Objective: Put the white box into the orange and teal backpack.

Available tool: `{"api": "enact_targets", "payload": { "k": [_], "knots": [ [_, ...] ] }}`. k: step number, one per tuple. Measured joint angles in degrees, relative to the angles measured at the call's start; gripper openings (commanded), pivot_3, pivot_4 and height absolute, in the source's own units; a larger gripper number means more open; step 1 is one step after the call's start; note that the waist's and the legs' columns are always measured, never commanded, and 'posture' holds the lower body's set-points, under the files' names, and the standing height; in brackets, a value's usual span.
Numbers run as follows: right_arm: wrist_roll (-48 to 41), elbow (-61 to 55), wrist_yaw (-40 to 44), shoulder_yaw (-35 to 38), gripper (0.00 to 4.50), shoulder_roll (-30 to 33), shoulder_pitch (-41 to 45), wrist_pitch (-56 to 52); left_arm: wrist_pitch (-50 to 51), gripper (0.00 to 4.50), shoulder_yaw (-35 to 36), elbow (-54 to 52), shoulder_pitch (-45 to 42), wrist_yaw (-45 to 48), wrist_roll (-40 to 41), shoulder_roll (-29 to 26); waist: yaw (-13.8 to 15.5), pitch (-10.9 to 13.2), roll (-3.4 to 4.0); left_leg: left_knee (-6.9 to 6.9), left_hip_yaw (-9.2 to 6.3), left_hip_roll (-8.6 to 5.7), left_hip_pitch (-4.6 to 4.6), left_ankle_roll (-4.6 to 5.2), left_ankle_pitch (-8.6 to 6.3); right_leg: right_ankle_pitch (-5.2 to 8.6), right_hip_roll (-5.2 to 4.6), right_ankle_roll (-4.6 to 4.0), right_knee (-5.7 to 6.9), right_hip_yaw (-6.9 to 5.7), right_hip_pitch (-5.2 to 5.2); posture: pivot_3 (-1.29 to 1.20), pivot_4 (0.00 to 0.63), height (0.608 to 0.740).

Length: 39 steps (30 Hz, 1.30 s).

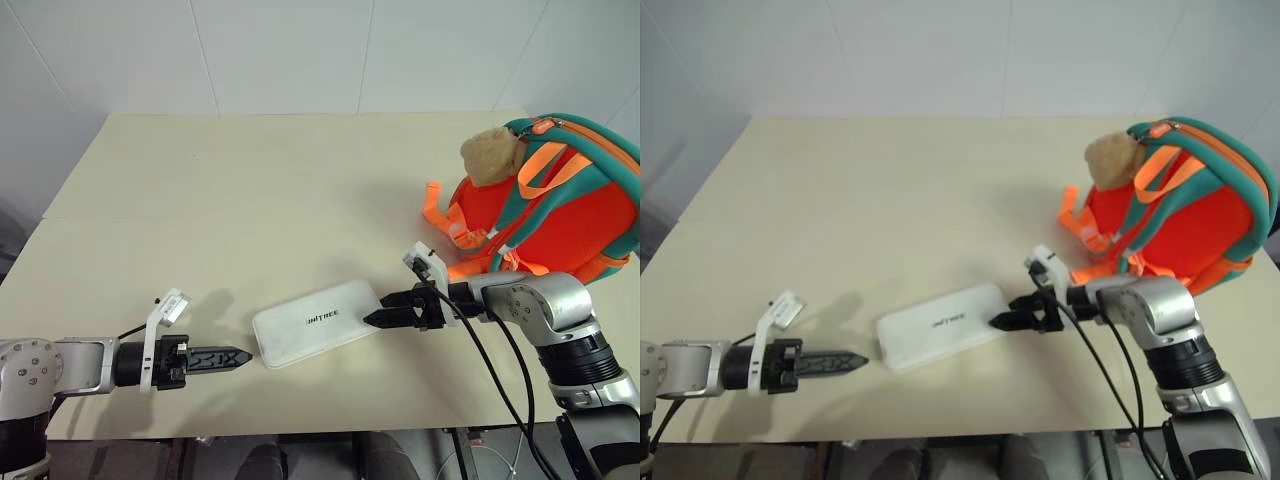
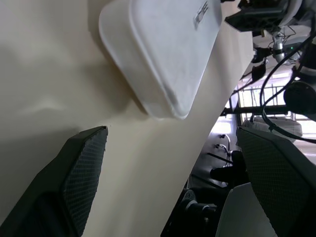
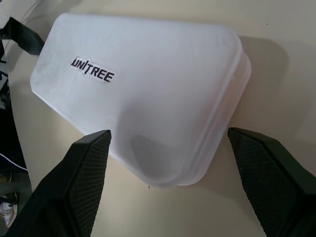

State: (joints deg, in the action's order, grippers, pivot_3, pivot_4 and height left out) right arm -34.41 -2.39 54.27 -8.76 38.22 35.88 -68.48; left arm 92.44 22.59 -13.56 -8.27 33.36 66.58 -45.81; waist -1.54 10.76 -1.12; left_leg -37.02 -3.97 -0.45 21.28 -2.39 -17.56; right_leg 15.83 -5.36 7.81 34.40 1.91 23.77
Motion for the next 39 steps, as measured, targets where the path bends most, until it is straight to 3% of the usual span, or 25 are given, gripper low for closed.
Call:
{"api": "enact_targets", "payload": {
  "k": [5, 13, 33, 36, 39],
  "knots": [
    [0.0, 0.0, 0.0, 0.0, 4.50, 0.0, 0.0, 0.0, 0.0, 4.44, 0.1, 0.1, 0.0, -3.2, 1.1, 1.3, 0.0, 0.0, 0.00, 0.00, 0.02, -0.02, 0.00, 0.00, 0.00, 0.00, -0.01, 0.00, -0.01, 0.00, -0.01, 0.00, 0.150, 0.740],
    [-0.1, -0.4, -0.3, 0.1, 4.50, -0.2, -0.1, -0.2, -0.4, 4.44, 1.8, 3.1, -2.8, -11.2, 4.1, 12.4, 0.7, 0.0, 0.00, -0.08, 0.05, -0.16, -0.01, -0.02, 0.01, -0.03, -0.08, 0.06, -0.04, -0.03, -0.09, 0.00, 0.150, 0.740],
    [-0.4, -1.4, -1.1, 0.3, 4.50, -0.3, -0.4, -0.4, -0.1, 4.44, 1.1, 10.0, -9.1, -22.7, 10.3, 21.9, 1.4, 0.0, -0.01, -0.07, 0.08, -0.18, 0.00, -0.21, 0.12, -0.04, -0.07, 0.06, -0.03, -0.04, -0.08, 0.00, 0.150, 0.740],
    [-0.5, -1.7, -1.2, 0.3, 4.50, -0.3, -0.4, -0.4, -0.1, 3.92, 1.1, 11.1, -9.7, -23.8, 11.3, 22.3, 1.4, 0.0, -0.01, -0.07, 0.08, -0.18, 0.00, -0.21, 0.12, -0.04, -0.07, 0.06, -0.03, -0.04, -0.08, 0.00, 0.150, 0.740],
    [-0.6, -1.8, -1.2, 0.3, 4.50, -0.3, -0.6, -0.4, -0.1, 3.11, 0.8, 12.1, -10.4, -24.0, 12.0, 22.3, 1.4, 0.0, -0.01, -0.06, 0.08, -0.19, 0.00, -0.22, 0.12, -0.04, -0.06, 0.06, -0.04, -0.04, -0.08, 0.00, 0.150, 0.740]
  ]
}}
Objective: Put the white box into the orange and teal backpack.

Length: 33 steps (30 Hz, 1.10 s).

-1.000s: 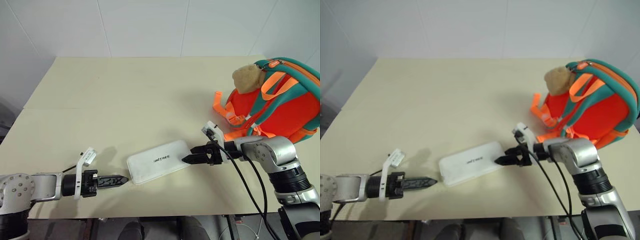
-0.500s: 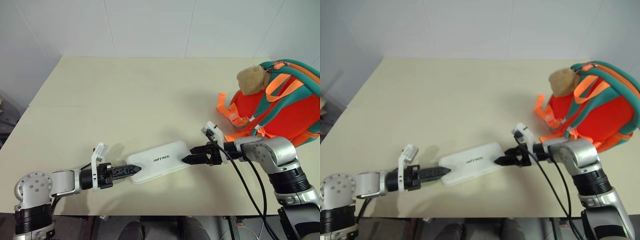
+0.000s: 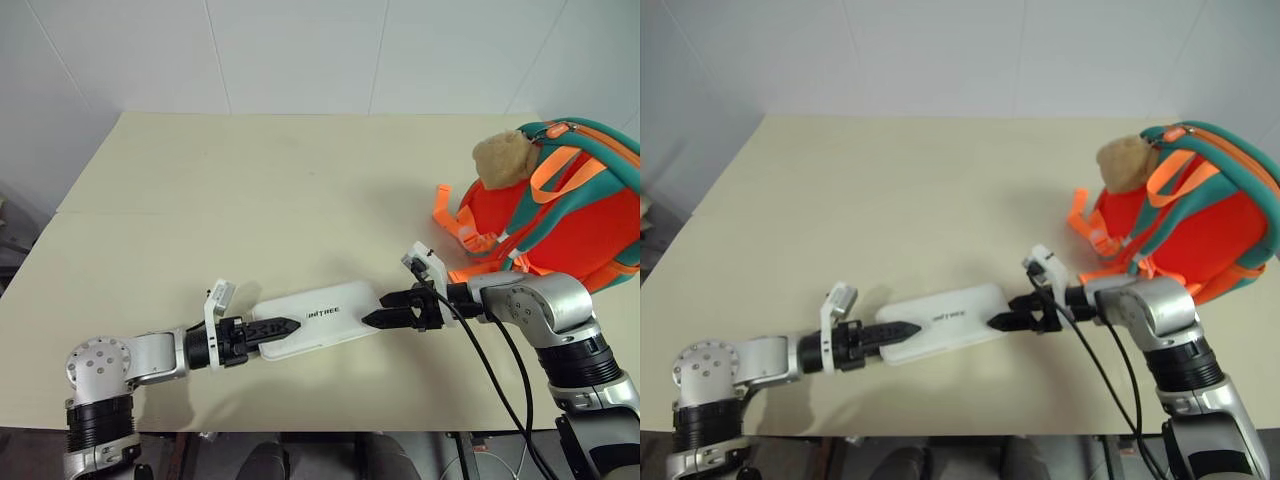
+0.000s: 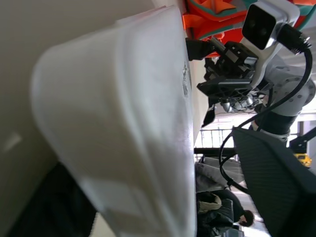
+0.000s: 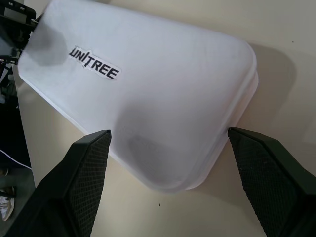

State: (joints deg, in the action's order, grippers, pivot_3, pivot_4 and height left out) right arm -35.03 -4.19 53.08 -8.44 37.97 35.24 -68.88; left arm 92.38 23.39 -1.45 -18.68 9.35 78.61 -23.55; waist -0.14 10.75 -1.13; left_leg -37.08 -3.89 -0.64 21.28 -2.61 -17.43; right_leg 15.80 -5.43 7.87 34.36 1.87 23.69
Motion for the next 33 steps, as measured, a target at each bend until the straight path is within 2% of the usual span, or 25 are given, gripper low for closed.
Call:
{"api": "enact_targets", "payload": {
  "k": [5, 7, 11, 14, 18, 21, 25, 29, 33],
  "knots": [
    [-0.5, -0.8, 0.0, 1.1, 4.50, 0.0, -0.9, 0.0, 0.0, 1.64, -0.9, 0.4, -1.1, -0.1, 0.8, -0.1, 0.0, 0.0, 0.00, 0.01, 0.00, 0.00, 0.00, -0.02, 0.01, 0.00, 0.00, 0.00, -0.03, 0.00, 0.00, 0.00, 0.150, 0.740],
    [-0.8, -1.5, -0.2, 2.2, 4.50, 0.0, -1.2, 0.0, -0.1, 1.31, -1.2, 0.5, -1.2, -0.2, 1.1, -0.1, 0.0, 0.0, 0.00, 0.01, 0.00, 0.00, 0.00, -0.02, 0.01, 0.00, 0.00, 0.00, -0.04, 0.00, 0.00, 0.00, 0.150, 0.740],
    [-2.6, -3.6, -0.5, 5.7, 4.50, 0.5, -4.1, -0.2, -0.3, 1.31, -2.0, 0.6, -1.4, -0.3, 2.4, -0.3, 0.1, 0.0, 0.00, 0.03, 0.00, 0.00, 0.03, -0.02, 0.01, 0.00, 0.00, 0.00, -0.05, 0.00, 0.01, 0.00, 0.150, 0.740],
    [-5.2, -7.1, -0.9, 12.1, 4.50, 2.7, -7.0, -0.3, -1.2, 1.31, -2.4, 0.1, -1.6, 2.6, 2.9, -2.9, 0.2, 0.0, -0.01, 0.04, -0.01, -0.01, 0.07, -0.02, 0.01, 0.00, -0.01, 0.00, -0.16, -0.02, 0.00, 0.00, 0.150, 0.740],
    [-9.7, -12.4, -4.2, 25.7, 4.50, 4.7, -12.0, -2.6, -8.4, 1.31, -2.8, -3.9, -1.5, 13.6, -0.8, -9.0, 0.2, 0.0, -0.01, 0.11, 0.06, 0.00, 0.11, -0.04, 0.01, 0.02, -0.01, -0.03, -0.31, -0.02, 0.00, 0.00, 0.150, 0.740],
    [-14.1, -17.2, -7.3, 35.8, 4.50, 5.2, -15.8, -4.9, -16.7, 1.31, -4.6, -5.2, -0.4, 23.2, -7.2, -12.5, 0.1, 0.0, 0.00, 0.21, 0.15, 0.03, 0.10, -0.02, 0.00, 0.02, 0.00, -0.05, -0.45, 0.03, 0.00, 0.00, 0.150, 0.740],
    [-17.7, -20.5, -11.2, 46.2, 4.50, 6.0, -18.7, -6.0, -25.1, 1.31, -5.9, -4.2, 0.0, 30.8, -13.8, -14.3, 0.2, 0.0, 0.00, 0.22, 0.19, 0.05, 0.11, 0.10, -0.07, 0.04, 0.00, -0.07, -0.53, 0.04, -0.01, 0.00, 0.150, 0.740],
    [-17.3, -20.9, -15.3, 52.1, 4.50, 8.3, -22.4, -5.6, -29.6, 1.31, -8.1, -2.5, -0.2, 36.0, -18.4, -15.6, 0.2, 0.0, 0.00, 0.20, 0.25, 0.02, 0.12, 0.38, -0.23, 0.03, -0.04, -0.06, -0.54, 0.09, -0.02, 0.00, 0.150, 0.740],
    [-13.8, -19.0, -18.4, 52.6, 4.50, 9.6, -24.4, -2.8, -30.9, 1.31, -9.5, -1.6, -0.3, 38.2, -20.7, -15.6, 0.1, 0.0, 0.00, 0.14, 0.26, 0.03, 0.13, 0.41, -0.24, 0.01, -0.03, -0.03, -0.52, 0.11, -0.02, 0.00, 0.150, 0.740]
  ]
}}
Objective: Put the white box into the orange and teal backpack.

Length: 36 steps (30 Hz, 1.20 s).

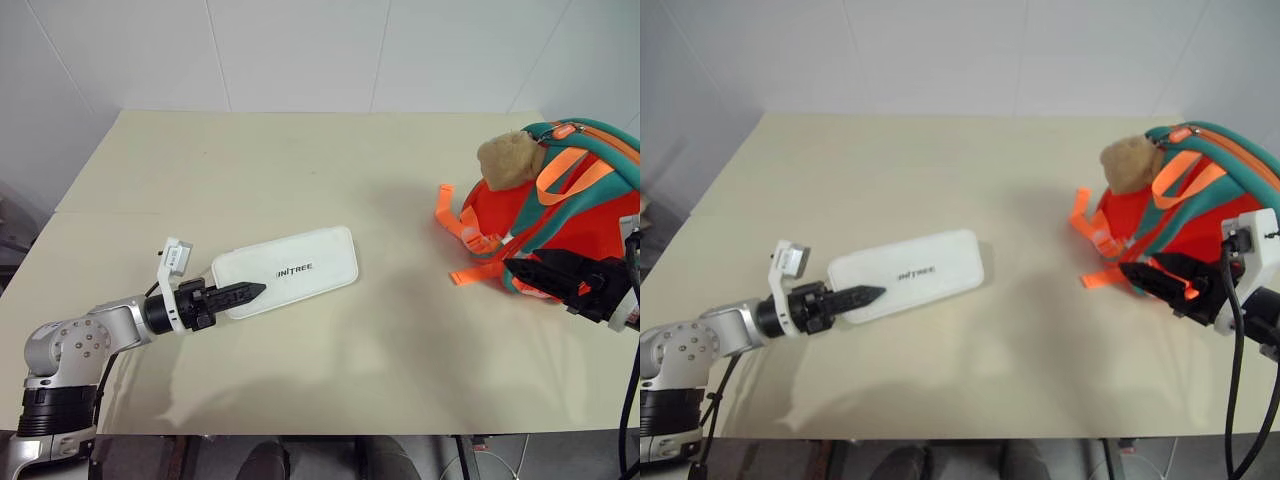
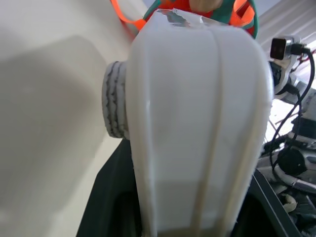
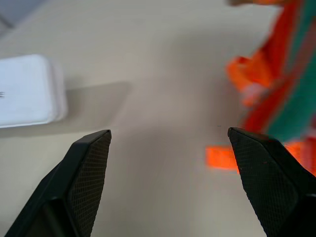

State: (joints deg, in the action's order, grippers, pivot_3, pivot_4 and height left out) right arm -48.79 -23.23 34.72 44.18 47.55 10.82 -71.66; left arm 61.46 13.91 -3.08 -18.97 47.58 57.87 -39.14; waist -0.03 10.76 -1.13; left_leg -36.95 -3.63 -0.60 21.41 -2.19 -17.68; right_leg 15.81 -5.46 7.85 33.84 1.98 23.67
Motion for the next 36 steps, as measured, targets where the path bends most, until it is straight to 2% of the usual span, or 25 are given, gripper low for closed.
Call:
{"api": "enact_targets", "payload": {
  "k": [5, 11, 12, 14, 20, 22, 24, 28, 32, 36],
  "knots": [
    [4.8, 7.2, -4.1, -4.0, 4.50, -0.7, 5.6, 5.9, -0.3, 1.31, -0.6, 0.5, -0.7, 0.7, -0.9, 0.0, -0.4, 0.0, 0.01, -0.03, 0.17, 0.09, -0.11, 0.01, 0.00, -0.06, 0.07, 0.11, 0.08, 0.14, 0.00, 0.00, 0.150, 0.740],
    [9.9, 18.2, -5.1, -15.3, 4.50, -5.8, 16.8, 16.7, 0.0, 1.31, -0.3, -1.0, -0.5, -0.3, -0.7, 1.1, -0.4, 0.0, 0.03, -0.02, 0.16, 0.19, -0.12, -0.02, 0.02, -0.08, 0.17, 0.12, 0.13, 0.13, 0.02, 0.00, 0.150, 0.740],
    [10.8, 20.2, -5.2, -16.3, 4.12, -6.5, 18.3, 18.4, 0.0, 1.31, -0.2, -1.3, -0.3, -0.6, -0.6, 1.2, -0.4, 0.0, 0.05, 0.00, 0.17, 0.18, -0.10, -0.02, 0.02, -0.08, 0.15, 0.12, 0.12, 0.13, 0.04, 0.00, 0.150, 0.740],
    [12.9, 25.0, -5.8, -17.6, 3.66, -8.5, 22.2, 22.7, 0.1, 1.31, 0.8, -2.0, 0.3, -1.2, -0.3, 1.3, -0.4, 0.0, 0.05, 0.00, 0.20, 0.18, -0.08, -0.02, 0.02, -0.08, 0.15, 0.13, 0.07, 0.13, 0.05, 0.00, 0.150, 0.740],
    [14.2, 27.4, -4.2, -21.0, 1.59, -10.8, 23.4, 27.1, -0.4, 1.31, 3.4, -3.3, 2.5, -2.5, 0.2, 1.2, -0.2, 0.0, 0.05, 0.02, 0.20, 0.21, -0.02, -0.22, 0.10, -0.08, 0.16, 0.14, 0.12, 0.12, 0.04, 0.00, 0.150, 0.740],
    [13.2, 26.5, -2.6, -21.6, 1.02, -12.0, 23.3, 27.3, -1.1, 1.31, 4.2, -3.3, 3.2, -2.4, 0.1, 0.5, -0.4, 0.0, 0.05, 0.00, 0.22, 0.22, -0.03, -0.22, 0.10, -0.09, 0.16, 0.15, 0.11, 0.12, 0.04, 0.00, 0.150, 0.740],
    [11.0, 24.9, -0.7, -22.4, 0.55, -12.9, 23.3, 26.5, -2.0, 1.31, 5.0, -3.1, 3.4, -2.0, -0.2, -0.3, -0.6, 0.0, 0.05, -0.01, 0.22, 0.22, -0.05, -0.15, 0.06, -0.09, 0.16, 0.15, 0.06, 0.13, 0.05, 0.00, 0.150, 0.740],
    [0.5, 17.4, 3.1, -26.0, 0.54, -15.9, 25.0, 18.2, -5.6, 1.31, 6.4, 0.9, 2.9, -0.4, -2.9, -2.7, -1.7, 0.1, 0.11, 0.05, 0.16, 0.33, -0.16, -0.11, 0.04, -0.07, 0.27, 0.10, 0.23, 0.12, 0.08, 0.00, 0.150, 0.740],
    [-11.9, 13.3, 3.2, -27.1, 0.54, -17.4, 28.3, 8.5, -8.8, 1.31, 6.5, 5.4, 1.7, 1.2, -5.6, -3.6, -1.8, 0.1, 0.14, 0.08, 0.13, 0.40, -0.13, -0.11, 0.04, -0.04, 0.32, 0.01, 0.28, 0.12, 0.17, 0.00, 0.150, 0.740],
    [-30.8, 11.3, 1.7, -27.9, 0.54, -15.0, 29.7, -0.5, -10.3, 1.31, 6.7, 8.5, 1.2, 2.4, -7.1, -4.1, -1.5, 0.1, 0.13, 0.35, -0.15, 0.36, 0.06, -0.11, 0.04, -0.04, 0.15, 0.00, 0.35, 0.08, 0.38, 0.00, 0.150, 0.740]
  ]
}}
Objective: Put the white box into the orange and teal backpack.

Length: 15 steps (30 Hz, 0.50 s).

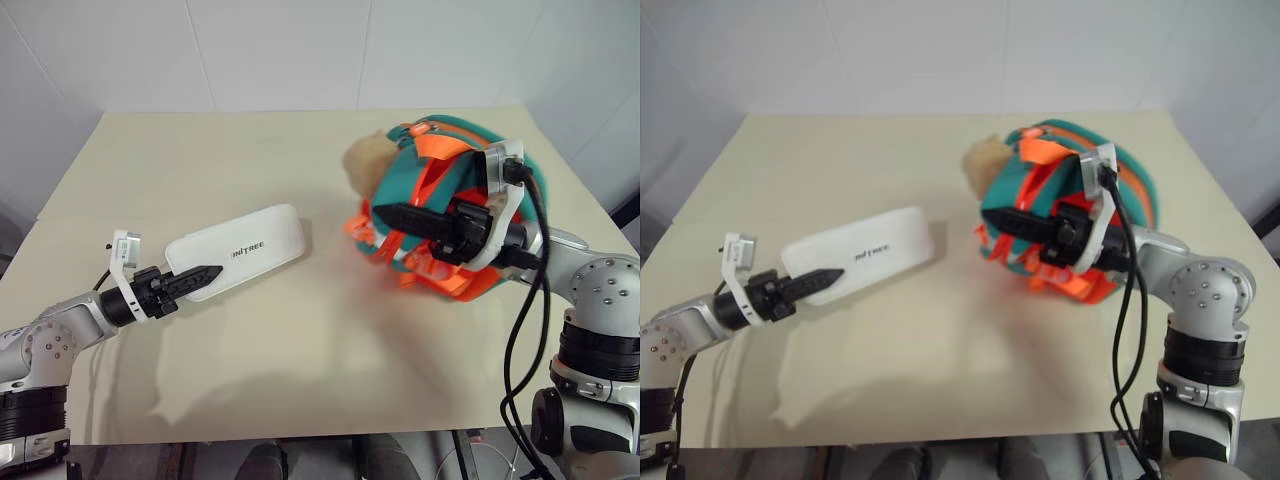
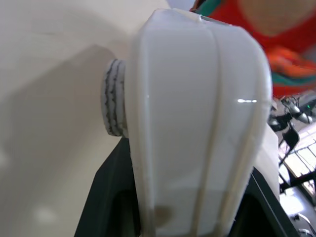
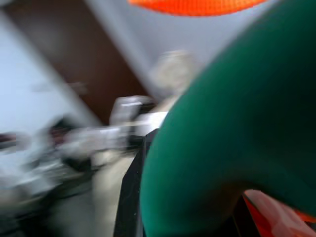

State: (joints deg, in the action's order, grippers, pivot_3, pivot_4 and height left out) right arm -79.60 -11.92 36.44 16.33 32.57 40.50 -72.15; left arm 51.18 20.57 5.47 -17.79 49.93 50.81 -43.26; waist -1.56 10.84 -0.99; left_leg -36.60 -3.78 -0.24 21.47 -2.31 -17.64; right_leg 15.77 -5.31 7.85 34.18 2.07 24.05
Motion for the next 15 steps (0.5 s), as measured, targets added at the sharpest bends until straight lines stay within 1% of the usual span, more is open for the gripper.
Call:
{"api": "enact_targets", "payload": {
  "k": [1, 3, 5, 9, 12, 15],
  "knots": [
    [-6.6, -0.1, -0.5, -0.6, 0.54, 3.0, 0.0, -2.1, -0.2, 1.31, 0.1, 0.3, 0.0, 0.0, -0.5, -0.1, 0.2, 0.0, 0.00, 0.06, -0.09, 0.00, 0.16, 0.00, 0.01, 0.00, -0.13, 0.00, -0.01, -0.04, 0.20, 0.00, 0.150, 0.740],
    [-15.1, -0.6, -1.4, -0.9, 0.54, 7.9, -0.5, -3.5, -0.8, 1.31, 0.7, 1.4, 0.1, 0.2, -1.3, -0.4, 0.5, 0.0, 0.00, 0.01, -0.04, -0.10, 0.44, -0.18, 0.11, -0.01, -0.24, 0.01, -0.03, -0.22, 0.45, 0.00, 0.150, 0.740],
    [-21.8, -1.3, -2.3, -1.5, 0.54, 13.2, -2.5, -4.3, -1.2, 1.31, 1.2, 2.1, 0.1, 0.3, -1.6, -0.4, 0.6, 0.0, -0.02, -0.18, 0.01, -0.14, 0.72, -0.05, 0.02, -0.03, -0.25, 0.06, -0.14, -0.37, 0.59, 0.00, 0.150, 0.740],
    [-24.0, -1.3, -2.0, -3.3, 0.54, 19.5, -6.7, -5.6, -1.3, 1.31, 2.0, 2.1, 0.7, 0.6, -1.6, -0.4, 1.2, 0.0, -0.02, -0.52, 0.50, -0.12, 0.75, 0.27, -0.30, -0.04, -0.28, 0.07, -0.18, -0.46, 0.59, 0.00, 0.150, 0.740],
    [-23.2, -1.3, -0.3, -3.9, 0.54, 20.9, -8.6, -5.9, -1.4, 1.31, 2.3, 1.2, 2.0, 0.7, -1.6, -0.2, 1.3, 0.0, -0.04, -0.63, 1.02, -0.10, 0.73, 0.34, -0.34, -0.11, -0.29, 0.20, -0.21, -0.38, 0.58, 0.00, 0.150, 0.740],
    [-19.6, -1.4, 2.3, -4.1, 0.54, 21.1, -11.0, -5.6, -2.1, 1.31, 4.0, -2.7, 4.0, 0.7, -0.9, 1.7, 1.5, 0.0, -0.07, -0.71, 1.04, -0.06, 0.73, 0.40, -0.37, -0.15, -0.27, 0.27, -0.17, -0.36, 0.57, 0.00, 0.150, 0.740]
  ]
}}
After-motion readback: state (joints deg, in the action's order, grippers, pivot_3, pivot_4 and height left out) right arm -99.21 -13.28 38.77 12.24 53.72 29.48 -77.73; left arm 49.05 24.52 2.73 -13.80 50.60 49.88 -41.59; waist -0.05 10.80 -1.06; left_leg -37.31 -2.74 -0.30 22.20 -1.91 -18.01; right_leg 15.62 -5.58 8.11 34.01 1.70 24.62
